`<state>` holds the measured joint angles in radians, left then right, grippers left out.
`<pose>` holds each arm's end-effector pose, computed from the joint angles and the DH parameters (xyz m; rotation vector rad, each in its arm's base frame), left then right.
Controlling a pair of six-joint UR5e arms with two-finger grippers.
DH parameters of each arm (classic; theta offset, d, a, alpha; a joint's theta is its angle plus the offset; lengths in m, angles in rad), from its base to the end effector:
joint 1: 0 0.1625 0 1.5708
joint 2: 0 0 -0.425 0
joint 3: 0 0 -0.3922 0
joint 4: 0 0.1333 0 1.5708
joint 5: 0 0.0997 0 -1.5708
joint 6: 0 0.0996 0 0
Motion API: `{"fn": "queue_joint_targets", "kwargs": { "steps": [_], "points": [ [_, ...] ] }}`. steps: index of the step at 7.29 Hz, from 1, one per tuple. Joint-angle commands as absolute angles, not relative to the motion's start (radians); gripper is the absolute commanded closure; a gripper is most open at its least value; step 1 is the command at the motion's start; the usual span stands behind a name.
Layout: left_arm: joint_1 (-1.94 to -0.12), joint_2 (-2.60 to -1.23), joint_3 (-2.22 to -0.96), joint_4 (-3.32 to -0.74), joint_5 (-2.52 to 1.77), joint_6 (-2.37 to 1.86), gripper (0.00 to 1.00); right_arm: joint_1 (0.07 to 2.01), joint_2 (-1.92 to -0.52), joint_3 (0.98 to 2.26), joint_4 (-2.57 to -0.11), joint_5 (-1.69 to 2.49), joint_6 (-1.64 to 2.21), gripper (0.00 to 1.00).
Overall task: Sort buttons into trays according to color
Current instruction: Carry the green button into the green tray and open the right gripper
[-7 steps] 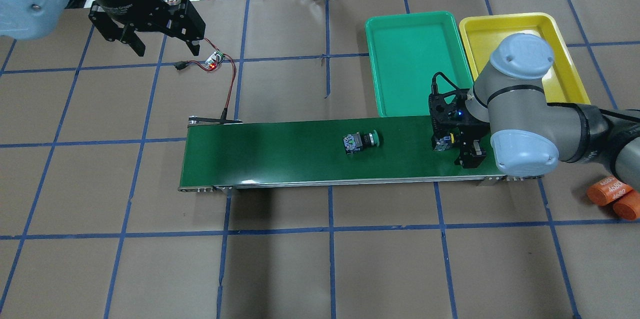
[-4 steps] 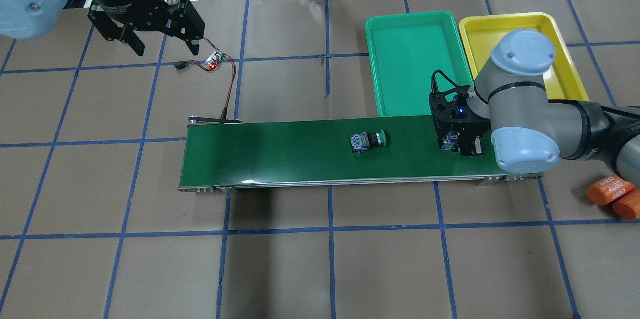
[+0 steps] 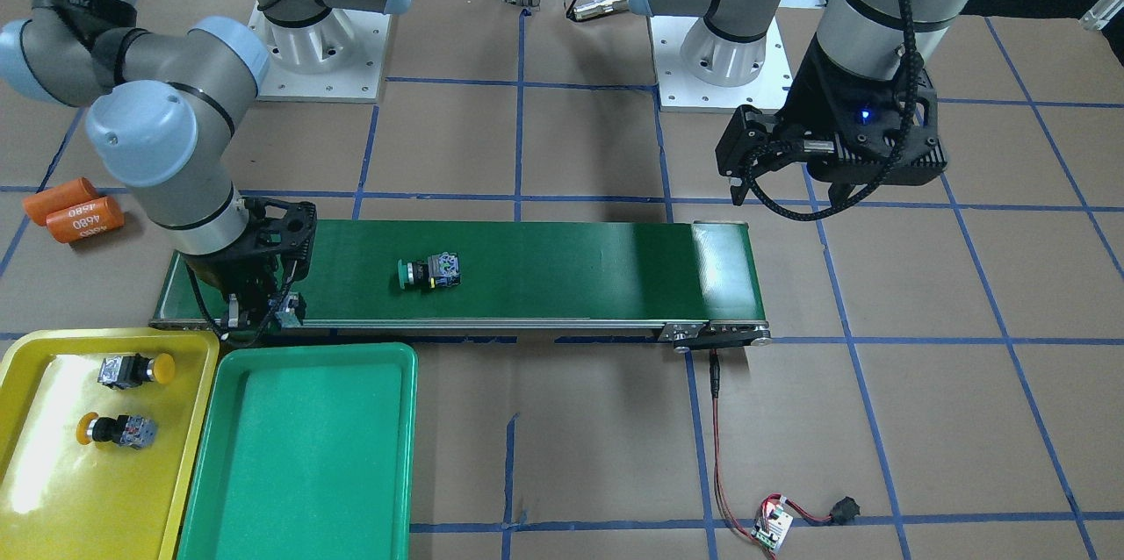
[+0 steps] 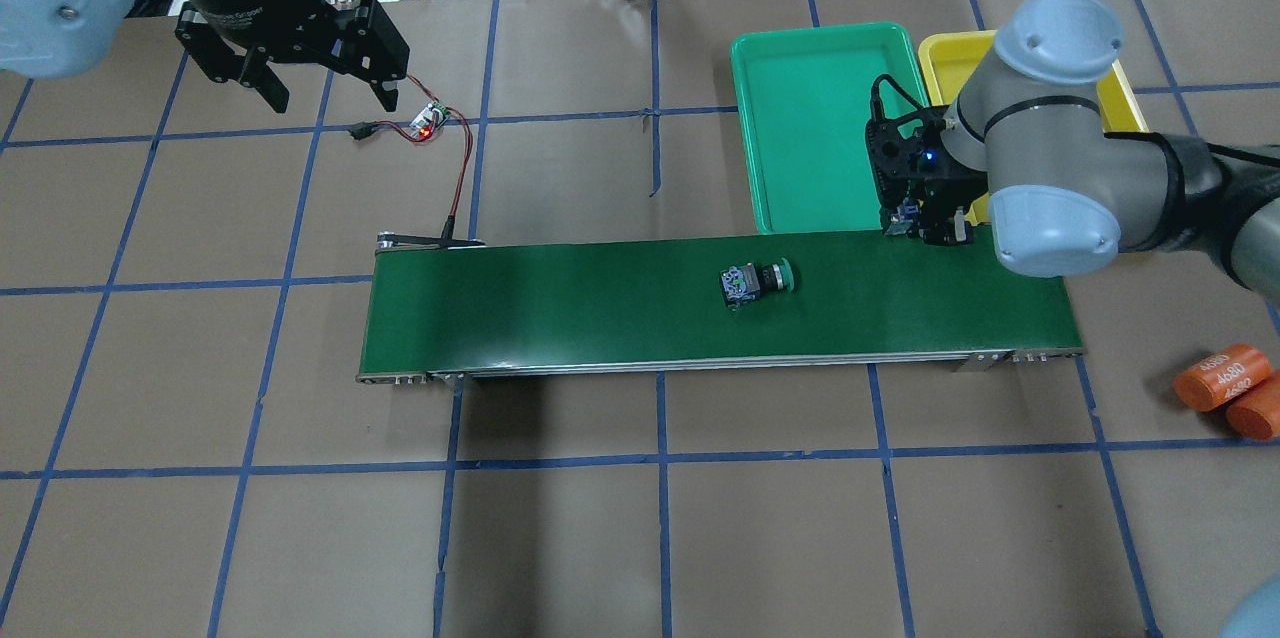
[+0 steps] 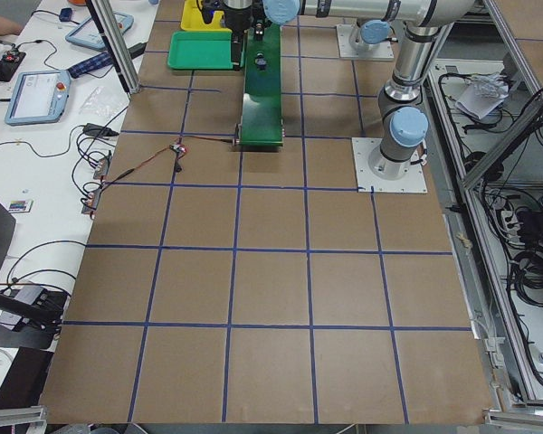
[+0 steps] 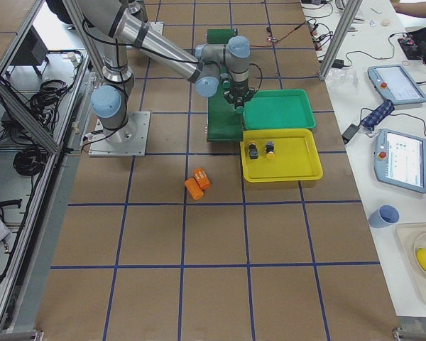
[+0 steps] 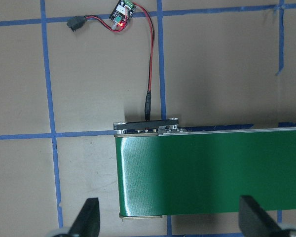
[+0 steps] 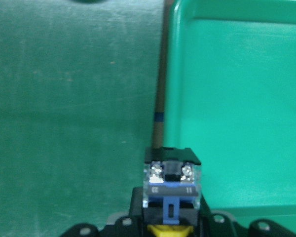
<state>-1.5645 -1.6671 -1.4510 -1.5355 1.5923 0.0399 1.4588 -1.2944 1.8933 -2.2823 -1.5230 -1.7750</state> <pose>-0.1278 -0.5392 0.5012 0.0514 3.1170 -0.0909 0.0757 -0.5621 0.2626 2.2745 -2.0683 0.1612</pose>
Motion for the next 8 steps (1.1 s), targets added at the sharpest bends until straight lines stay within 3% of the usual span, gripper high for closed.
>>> {"fn": "queue_joint_targets", "kwargs": {
  "steps": [1,2,3,6,8],
  "points": [
    [-1.565,-1.667,-1.450,-1.536,1.592,0.040,0.00,1.462,-1.095,1.710,-2.298,-1.448,-1.828,0.86],
    [-1.565,-1.666,-1.451,-1.536,1.592,0.040,0.00,1.462,-1.044,1.650,-2.309,-1.447,-1.832,0.65],
    [-1.565,-1.666,-1.451,-1.536,1.592,0.040,0.00,1.459,-1.040,1.649,-2.278,-1.450,-1.833,0.01],
    [-1.565,-1.666,-1.451,-1.536,1.594,0.041,0.00,1.456,-1.112,1.652,-2.162,-1.459,-1.819,0.00],
    [-1.565,-1.666,-1.450,-1.536,1.592,0.043,0.00,1.450,-1.253,1.667,-1.875,-1.550,-1.816,0.00]
  ]
}}
